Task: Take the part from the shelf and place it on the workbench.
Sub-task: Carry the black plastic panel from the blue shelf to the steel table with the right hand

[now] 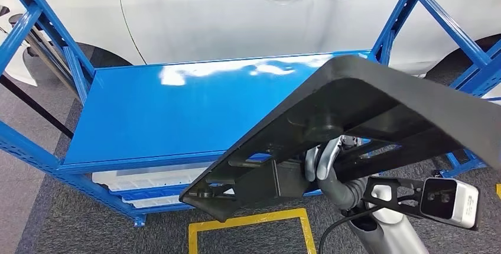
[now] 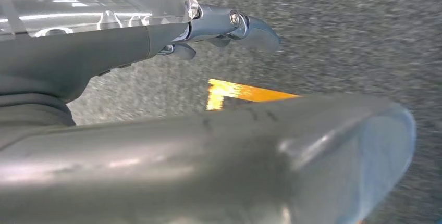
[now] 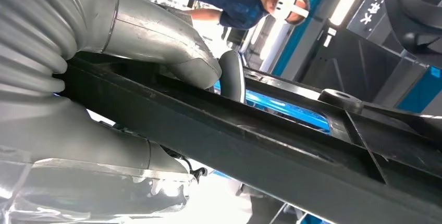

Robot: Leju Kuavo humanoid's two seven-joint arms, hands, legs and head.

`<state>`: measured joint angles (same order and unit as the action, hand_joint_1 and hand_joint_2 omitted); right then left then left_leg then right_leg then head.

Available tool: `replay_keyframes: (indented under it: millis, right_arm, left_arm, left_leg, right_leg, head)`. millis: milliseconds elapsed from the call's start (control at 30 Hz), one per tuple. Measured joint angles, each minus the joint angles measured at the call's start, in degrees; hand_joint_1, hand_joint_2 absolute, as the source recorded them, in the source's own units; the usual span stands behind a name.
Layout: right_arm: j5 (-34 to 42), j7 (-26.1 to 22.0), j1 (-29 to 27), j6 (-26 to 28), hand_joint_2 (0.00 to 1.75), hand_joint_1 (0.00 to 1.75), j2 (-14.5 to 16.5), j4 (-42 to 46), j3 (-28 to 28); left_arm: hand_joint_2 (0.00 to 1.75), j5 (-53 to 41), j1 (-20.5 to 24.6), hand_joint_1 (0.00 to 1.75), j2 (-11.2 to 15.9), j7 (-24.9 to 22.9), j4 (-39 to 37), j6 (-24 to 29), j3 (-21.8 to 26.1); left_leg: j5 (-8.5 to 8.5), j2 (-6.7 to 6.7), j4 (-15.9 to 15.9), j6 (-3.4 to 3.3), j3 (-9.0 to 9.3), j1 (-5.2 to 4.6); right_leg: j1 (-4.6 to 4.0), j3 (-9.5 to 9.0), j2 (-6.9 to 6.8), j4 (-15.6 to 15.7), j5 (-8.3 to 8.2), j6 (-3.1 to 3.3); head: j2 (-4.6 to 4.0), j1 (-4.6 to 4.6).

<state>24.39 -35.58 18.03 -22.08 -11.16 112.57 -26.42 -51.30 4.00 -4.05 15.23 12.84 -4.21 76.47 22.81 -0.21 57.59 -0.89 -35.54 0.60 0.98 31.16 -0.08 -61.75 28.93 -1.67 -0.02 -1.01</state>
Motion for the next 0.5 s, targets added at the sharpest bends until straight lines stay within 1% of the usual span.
replay_keyframes:
  millis: [33,67,100,133,167,200,233,267,300,333,367,400,433,467,500]
  right_arm:
    - [-0.5,-0.5,-0.7,-0.1,1.75,1.75,0.0,0.1,0.2]
    - [-0.7,-0.9,-1.2,-0.3,1.75,1.75,-0.1,0.2,0.3]
    - [-0.8,-1.0,-1.7,-0.4,1.75,1.75,-0.1,0.3,0.4]
    - [-0.9,-1.1,-2.0,-0.5,1.75,1.75,-0.1,0.3,0.4]
    - [-0.9,-1.1,-2.2,-0.5,1.75,1.75,-0.2,0.3,0.5]
    - [-1.1,-1.1,-2.3,-0.5,1.75,1.75,-0.2,0.3,0.5]
    - [-1.3,-1.1,-2.5,-0.4,1.75,1.75,-0.2,0.4,0.6]
    - [-1.6,-1.2,-2.8,-0.2,1.75,1.75,-0.2,0.4,0.6]
    - [-1.9,-1.2,-3.1,0.1,1.75,1.75,-0.2,0.5,0.7]
    - [-2.2,-1.2,-3.5,0.3,1.75,1.75,-0.2,0.6,0.9]
    - [-2.3,-1.3,-3.8,0.4,1.75,1.75,-0.3,0.6,1.1]
    - [-2.2,-1.4,-4.0,0.4,1.75,1.75,-0.4,0.6,1.5]
    - [-2.1,-1.4,-4.2,0.4,1.75,1.75,-0.5,0.6,1.9]
    - [-1.9,-1.5,-4.2,0.3,1.75,1.75,-0.7,0.6,2.3]
    - [-1.8,-1.7,-4.3,0.2,1.75,1.75,-0.9,0.6,2.7]
  left_arm:
    - [0.00,-0.1,-0.1,0.00,0.0,-0.1,0.0,0.0,0.0]
    - [0.00,-0.2,-0.1,0.00,0.1,-0.2,0.0,0.0,0.0]
    - [0.00,-0.3,-0.2,0.00,0.1,-0.2,0.0,0.0,0.0]
    - [0.00,-0.3,-0.3,0.00,0.2,-0.2,0.0,0.1,0.0]
    - [0.00,-0.3,-0.3,0.00,0.2,-0.3,0.0,0.1,0.0]
    - [0.00,-0.3,-0.4,0.00,0.2,-0.3,0.0,0.1,0.0]
    - [0.00,-0.3,-0.5,0.00,0.2,-0.4,0.0,0.2,0.0]
    - [0.00,-0.4,-0.5,0.00,0.2,-0.6,0.0,0.2,0.0]
    - [0.00,-0.5,-0.5,0.00,0.2,-0.9,0.0,0.2,0.0]
    - [0.00,-0.6,-0.5,0.00,0.3,-1.2,0.0,0.3,0.0]
    - [0.00,-0.7,-0.5,0.00,0.3,-1.6,0.0,0.3,0.0]
    - [0.00,-0.9,-0.5,0.00,0.3,-1.9,0.0,0.4,0.0]
    - [0.00,-1.1,-0.4,0.00,0.3,-2.1,0.0,0.4,0.0]
    - [0.00,-1.2,-0.4,0.00,0.4,-2.3,0.0,0.4,0.0]
    - [0.00,-1.4,-0.2,0.00,0.4,-2.3,0.1,0.4,0.0]
  left_leg:
    - [-0.32,-0.03,0.1,0.34,-0.22,-0.06]
    - [-0.69,-0.05,0.1,0.73,-0.39,-0.09]
    - [-1.11,-0.07,0.0,1.14,-0.49,-0.10]
    - [-1.34,-0.07,0.1,1.52,-0.68,-0.02]
    - [-0.83,-0.06,0.5,1.83,-1.07,0.05]
    - [0.76,-0.05,1.8,2.08,-1.69,0.13]
    - [3.35,-0.02,4.2,2.26,-2.58,0.23]
    - [6.49,0.00,7.8,2.44,-3.63,0.25]
    - [9.13,0.01,11.8,2.58,-4.56,0.28]
    - [10.57,0.01,15.2,2.65,-5.04,0.27]
    - [10.65,0.01,17.1,2.61,-4.79,0.26]
    - [9.49,0.01,16.8,2.43,-3.47,0.22]
    - [7.91,0.01,14.4,2.12,-1.10,0.15]
    - [6.89,0.01,10.4,1.67,2.18,0.01]
    - [6.74,0.03,5.6,1.24,5.71,-0.20]
  right_leg:
    - [-0.11,-1.69,0.07,2.7,0.08,0.27]
    - [-0.31,-2.35,0.14,4.0,0.29,0.61]
    - [-0.46,-2.09,0.16,4.2,0.01,1.03]
    - [-0.41,-1.72,0.06,4.3,-0.43,1.51]
    - [-0.36,-1.29,-0.04,4.4,-0.94,2.04]
    - [-0.27,-0.71,-0.16,4.6,-1.58,2.54]
    - [-0.23,-0.04,-0.26,4.7,-2.25,2.93]
    - [-0.36,0.75,-0.30,4.7,-2.89,3.18]
    - [-0.51,1.59,-0.34,4.6,-3.53,3.30]
    - [-0.67,2.43,-0.38,4.6,-4.18,3.35]
    - [-0.83,3.29,-0.42,4.5,-4.80,3.37]
    - [-0.99,4.13,-0.44,4.5,-5.42,3.36]
    - [-1.14,4.93,-0.45,4.4,-6.05,3.33]
    - [-1.26,5.59,-0.45,4.3,-6.65,3.24]
    - [-1.40,6.11,-0.44,4.2,-7.20,3.08]
  head:
    - [0.00,-0.02]
    - [0.00,-0.04]
    - [0.00,-0.07]
    - [0.00,-0.05]
    - [0.00,-0.06]
    - [0.00,-0.06]
    - [0.00,-0.06]
    - [0.00,-0.07]
    - [0.00,-0.06]
    - [0.00,-0.06]
    - [0.00,-0.06]
    - [0.00,-0.06]
    - [0.00,-0.06]
    - [0.00,-0.06]
    - [0.00,-0.06]
